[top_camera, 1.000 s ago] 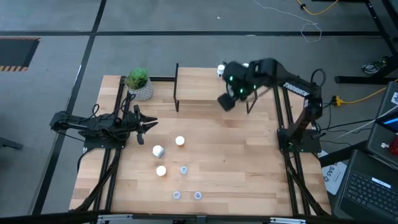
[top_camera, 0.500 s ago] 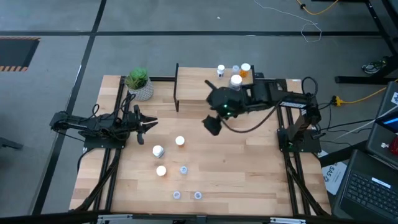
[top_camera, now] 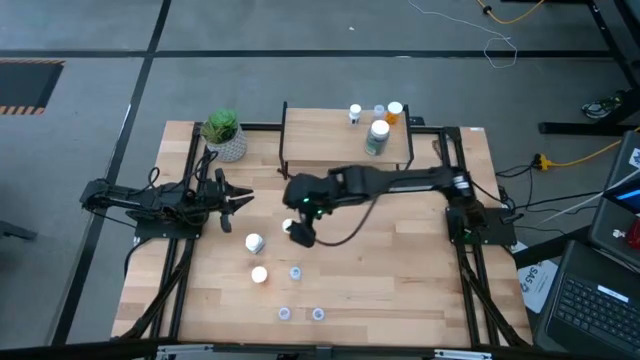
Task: Pick and place medicine bottles onto shelf by color
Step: Put the orange pill bottle on the shelf
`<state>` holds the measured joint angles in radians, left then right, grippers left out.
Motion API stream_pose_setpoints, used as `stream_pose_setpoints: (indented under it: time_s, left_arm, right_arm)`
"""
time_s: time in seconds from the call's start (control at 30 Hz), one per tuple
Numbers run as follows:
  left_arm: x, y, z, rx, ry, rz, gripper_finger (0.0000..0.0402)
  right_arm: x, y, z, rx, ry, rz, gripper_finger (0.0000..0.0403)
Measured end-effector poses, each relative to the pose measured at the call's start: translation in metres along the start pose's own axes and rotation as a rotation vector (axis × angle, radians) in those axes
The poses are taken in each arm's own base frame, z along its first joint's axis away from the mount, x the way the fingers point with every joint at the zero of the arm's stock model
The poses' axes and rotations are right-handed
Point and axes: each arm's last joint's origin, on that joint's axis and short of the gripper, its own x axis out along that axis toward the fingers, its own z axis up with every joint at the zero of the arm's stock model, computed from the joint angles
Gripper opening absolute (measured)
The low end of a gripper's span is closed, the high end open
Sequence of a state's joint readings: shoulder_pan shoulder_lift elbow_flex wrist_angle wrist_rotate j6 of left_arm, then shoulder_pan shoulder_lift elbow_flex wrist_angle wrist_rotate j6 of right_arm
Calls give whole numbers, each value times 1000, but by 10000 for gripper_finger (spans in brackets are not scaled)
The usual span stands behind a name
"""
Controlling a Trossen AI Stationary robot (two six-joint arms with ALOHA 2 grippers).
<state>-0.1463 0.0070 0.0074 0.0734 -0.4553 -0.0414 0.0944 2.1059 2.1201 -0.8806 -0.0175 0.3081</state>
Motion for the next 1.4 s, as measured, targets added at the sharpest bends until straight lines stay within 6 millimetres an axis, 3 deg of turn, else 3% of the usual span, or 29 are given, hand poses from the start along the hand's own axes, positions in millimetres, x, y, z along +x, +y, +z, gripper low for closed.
stream_pose_setpoints:
  time_s: [0.23,0.47,1.4]
  left_arm:
    - [0,0,0,2,2,0,80]
    - [0,0,0,2,2,0,80]
    - [0,0,0,3,4,0,80]
  right_arm:
    - [70,-9,-19,-76,93,-103,343]
    - [104,-16,-32,-47,127,-212,342]
    - [116,-18,-36,-18,125,-256,342]
